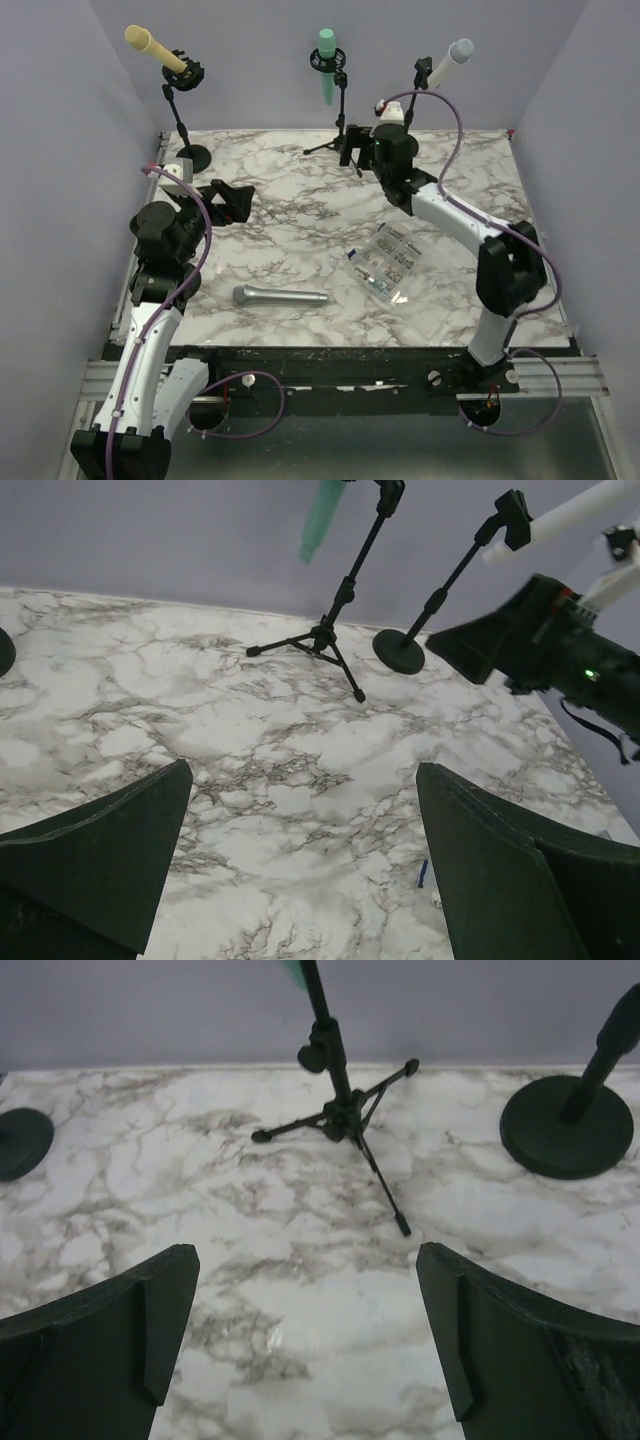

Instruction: Remove the microphone from the stand

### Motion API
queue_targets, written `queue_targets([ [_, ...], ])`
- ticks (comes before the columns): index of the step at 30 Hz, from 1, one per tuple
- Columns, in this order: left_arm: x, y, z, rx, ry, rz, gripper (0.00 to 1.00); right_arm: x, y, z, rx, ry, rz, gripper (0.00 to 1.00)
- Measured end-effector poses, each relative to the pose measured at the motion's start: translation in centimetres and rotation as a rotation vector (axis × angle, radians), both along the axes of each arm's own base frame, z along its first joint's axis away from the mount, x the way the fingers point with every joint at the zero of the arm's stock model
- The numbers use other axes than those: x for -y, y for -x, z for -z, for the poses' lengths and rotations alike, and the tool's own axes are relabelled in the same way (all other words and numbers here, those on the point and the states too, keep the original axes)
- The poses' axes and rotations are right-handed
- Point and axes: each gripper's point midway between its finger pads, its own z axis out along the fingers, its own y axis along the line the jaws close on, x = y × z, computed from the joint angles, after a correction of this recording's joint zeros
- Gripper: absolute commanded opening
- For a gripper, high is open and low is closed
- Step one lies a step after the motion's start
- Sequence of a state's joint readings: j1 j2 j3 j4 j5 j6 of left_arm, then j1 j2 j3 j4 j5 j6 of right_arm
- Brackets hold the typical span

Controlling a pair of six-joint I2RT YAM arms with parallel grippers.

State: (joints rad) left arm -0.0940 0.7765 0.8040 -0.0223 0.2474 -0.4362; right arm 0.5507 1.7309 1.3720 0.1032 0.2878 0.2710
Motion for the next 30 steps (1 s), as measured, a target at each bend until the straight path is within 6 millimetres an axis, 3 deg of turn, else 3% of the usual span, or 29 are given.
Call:
queue_targets([
  [5, 0.4, -0.2, 0.4, -0.016, 0.016, 0.016, 0.97, -2.1, -8.5, 2.5, 0.011, 0.000, 0.034, 1.00],
  [9, 0.5, -0.2, 0.3, -0.014, 0.023, 0.024, 0.97, -3.5, -12.5, 5.4, 0.014, 0.019, 0.034, 1.00],
  [12, 0.6, -0.2, 0.2, -0.009, 0.024, 0.027, 0.97, -3.9, -14.1, 7.6, 0.012, 0.042, 0.051, 1.00],
  [16, 0.6, -0.2, 0.2, -0.008, 0.025, 0.029, 0.97, -3.7, -15.5, 9.0, 0.037, 0.058, 0.090, 1.00],
  [25, 0.8, -0.3, 0.5, -0.023, 0.034, 0.038, 0.97, -4.1, -18.8, 7.5, 0.159, 0.036, 0.156, 0.85],
  [30, 0.8, -0.5, 0.7, -0.033, 0.036, 0.038, 0.97, -3.6, -19.6, 7.4, 0.181, 0.045, 0.175, 0.67],
])
